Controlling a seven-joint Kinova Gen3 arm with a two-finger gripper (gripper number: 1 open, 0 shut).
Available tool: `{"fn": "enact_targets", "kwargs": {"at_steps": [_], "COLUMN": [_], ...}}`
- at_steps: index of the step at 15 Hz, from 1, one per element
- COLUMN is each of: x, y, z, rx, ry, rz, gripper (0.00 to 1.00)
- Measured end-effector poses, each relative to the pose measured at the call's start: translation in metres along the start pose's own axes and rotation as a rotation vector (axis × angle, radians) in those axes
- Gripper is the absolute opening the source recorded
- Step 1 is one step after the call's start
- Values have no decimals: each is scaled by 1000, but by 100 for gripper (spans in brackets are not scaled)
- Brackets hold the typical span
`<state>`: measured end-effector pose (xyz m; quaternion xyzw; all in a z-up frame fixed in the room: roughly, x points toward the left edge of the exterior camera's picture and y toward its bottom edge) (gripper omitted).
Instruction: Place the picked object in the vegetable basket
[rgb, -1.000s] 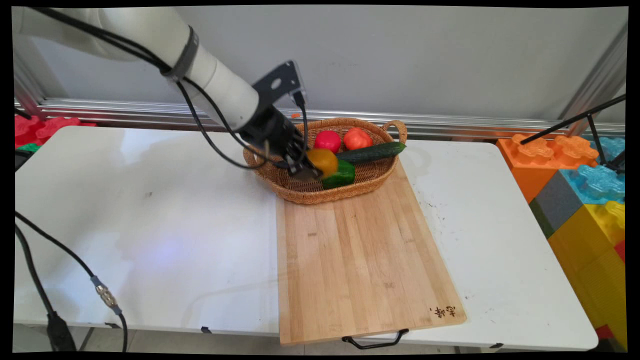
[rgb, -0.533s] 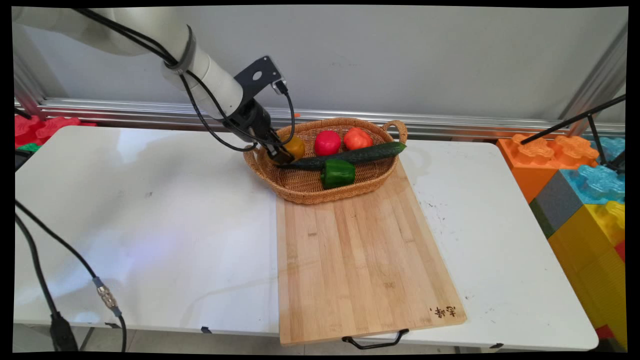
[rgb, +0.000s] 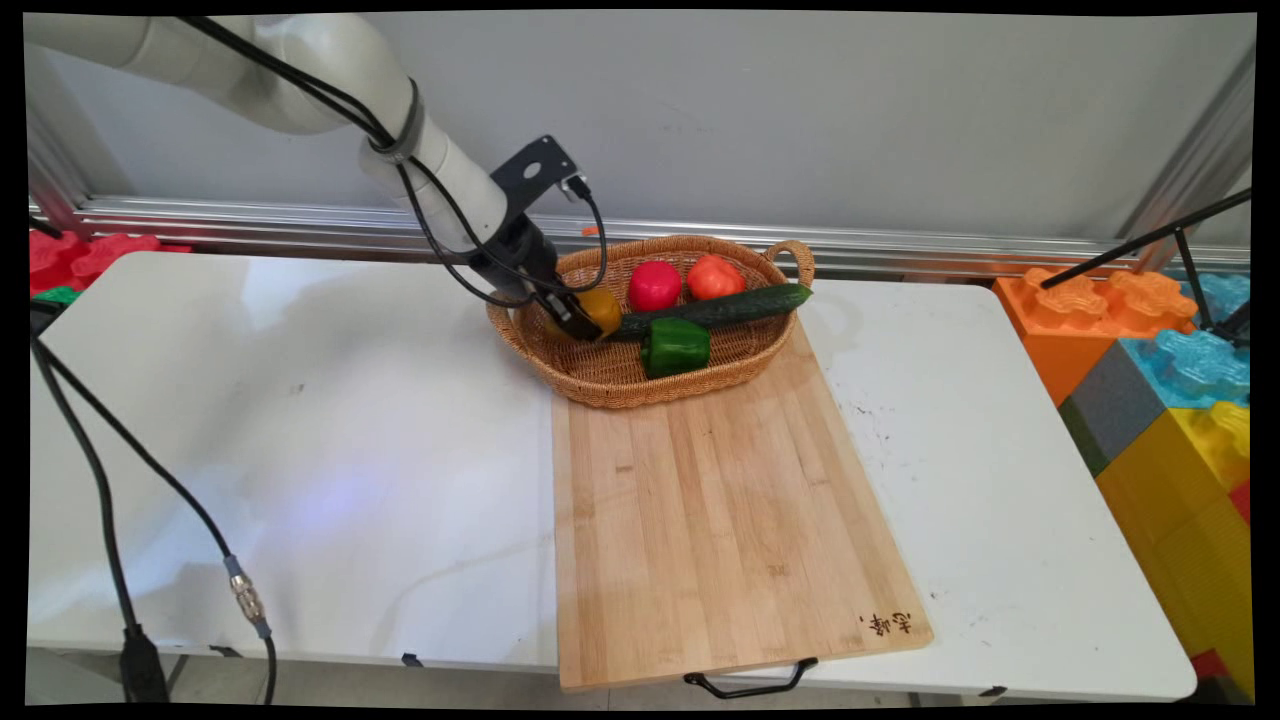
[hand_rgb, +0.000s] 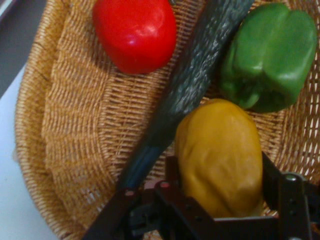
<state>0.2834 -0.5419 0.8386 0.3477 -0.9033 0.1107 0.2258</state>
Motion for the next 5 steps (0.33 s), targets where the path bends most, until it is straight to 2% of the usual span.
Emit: {"fn": "enact_targets", "kwargs": {"at_steps": [1, 2, 5], "x": [1, 2, 4], "y": [0, 0, 1], "z": [3, 5, 10], "rx": [-8, -13, -36], "ry": [2, 3, 5], "rz": [-2, -2, -5], "gripper": [0, 100, 100]}}
